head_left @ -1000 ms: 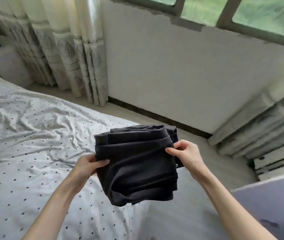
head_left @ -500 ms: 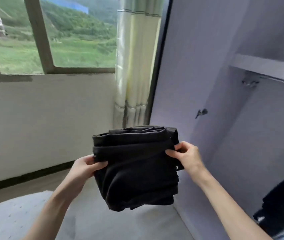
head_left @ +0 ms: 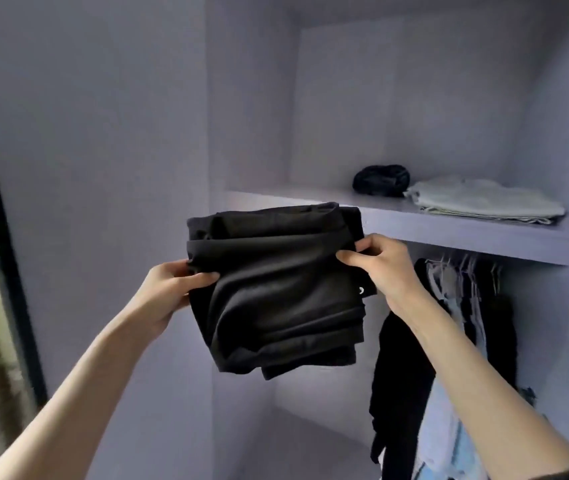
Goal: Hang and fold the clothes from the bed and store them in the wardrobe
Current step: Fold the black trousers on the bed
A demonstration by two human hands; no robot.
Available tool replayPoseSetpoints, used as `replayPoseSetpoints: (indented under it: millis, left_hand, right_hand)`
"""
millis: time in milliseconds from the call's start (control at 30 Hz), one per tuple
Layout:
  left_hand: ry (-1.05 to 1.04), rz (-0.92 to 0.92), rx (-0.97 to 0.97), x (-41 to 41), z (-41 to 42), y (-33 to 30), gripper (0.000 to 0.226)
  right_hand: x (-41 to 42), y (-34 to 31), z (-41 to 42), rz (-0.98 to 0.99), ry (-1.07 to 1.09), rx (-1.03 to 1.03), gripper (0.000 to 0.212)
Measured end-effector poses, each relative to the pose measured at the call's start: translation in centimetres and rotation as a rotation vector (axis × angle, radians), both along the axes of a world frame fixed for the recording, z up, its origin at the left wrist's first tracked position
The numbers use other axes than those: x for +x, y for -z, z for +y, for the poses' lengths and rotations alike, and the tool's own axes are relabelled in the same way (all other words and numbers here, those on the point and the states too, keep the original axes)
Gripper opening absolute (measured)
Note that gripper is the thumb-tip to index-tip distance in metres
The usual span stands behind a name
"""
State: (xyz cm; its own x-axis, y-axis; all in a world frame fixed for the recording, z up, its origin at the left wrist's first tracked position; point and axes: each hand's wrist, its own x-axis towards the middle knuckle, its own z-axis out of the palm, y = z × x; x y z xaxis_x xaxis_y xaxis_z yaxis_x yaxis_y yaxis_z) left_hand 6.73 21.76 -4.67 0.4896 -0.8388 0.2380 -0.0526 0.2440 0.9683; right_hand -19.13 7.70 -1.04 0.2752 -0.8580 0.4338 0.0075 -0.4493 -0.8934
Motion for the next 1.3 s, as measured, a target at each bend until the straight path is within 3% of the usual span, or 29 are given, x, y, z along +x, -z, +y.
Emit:
replayPoseSetpoints:
  millis: [333,533,700,833,900,967,1033,1067,1133,1200,1267,1300]
  left_hand:
    - [0.339,-0.188,-0.143,1.3,-18.0,-14.3,0.019]
    - [0.395,-0.213,-0.141,-0.9,-27.0,-19.5,0.024]
    - [0.398,-0.172,-0.047,-2.5,-35.6,-20.9,0.026]
    - [0.329,-0.236,0.219,-4.2,-43.0,-17.9,0.006]
    - [0.238,-0.315,0.317,-4.8,-45.2,-16.4,0.015]
    - [0.199,-0.411,0.287,-5.6,-46.2,-16.5,0.015]
    - [0.233,-0.475,0.164,-6.1,-46.4,-17.6,0.025]
    - [0.275,-0.546,0.109,-6.5,-46.1,-18.3,0.035]
    - [0.401,-0.787,0.041,-7.7,-45.5,-18.5,0.047]
    - [0.501,-1.148,0.043,-9.1,-45.4,-16.8,0.055]
    - [0.44,-1.516,0.133,-10.2,-45.6,-13.7,0.061]
    - [0.38,-1.606,0.17,-10.6,-45.9,-12.6,0.062]
  right_hand:
    - [-1.9,-12.1,-8.5,-0.088,0.31,-0.159,0.019]
    - [-4.2,-16.8,-14.2,-0.083,0.407,-0.203,0.019]
    - [-5.6,-18.3,-22.7,-0.112,0.384,-0.105,0.018]
    - [-6.2,-15.2,-31.8,0.179,0.472,0.088,0.013]
    - [-6.1,-13.1,-34.5,0.411,0.519,0.123,0.02]
    - [-6.3,-12.3,-36.1,0.529,0.538,0.094,0.034]
    - [-6.4,-12.5,-36.8,0.528,0.505,0.047,0.029]
    - [-6.3,-13.0,-36.9,0.515,0.477,0.024,0.027]
    - [-5.7,-13.2,-37.0,0.577,0.416,0.02,0.044]
    - [-5.1,-12.7,-37.0,0.723,0.392,-0.007,0.046]
    - [-5.2,-11.9,-37.4,0.803,0.384,0.014,0.046]
    - [-5.3,-11.5,-37.6,0.813,0.38,0.038,0.047]
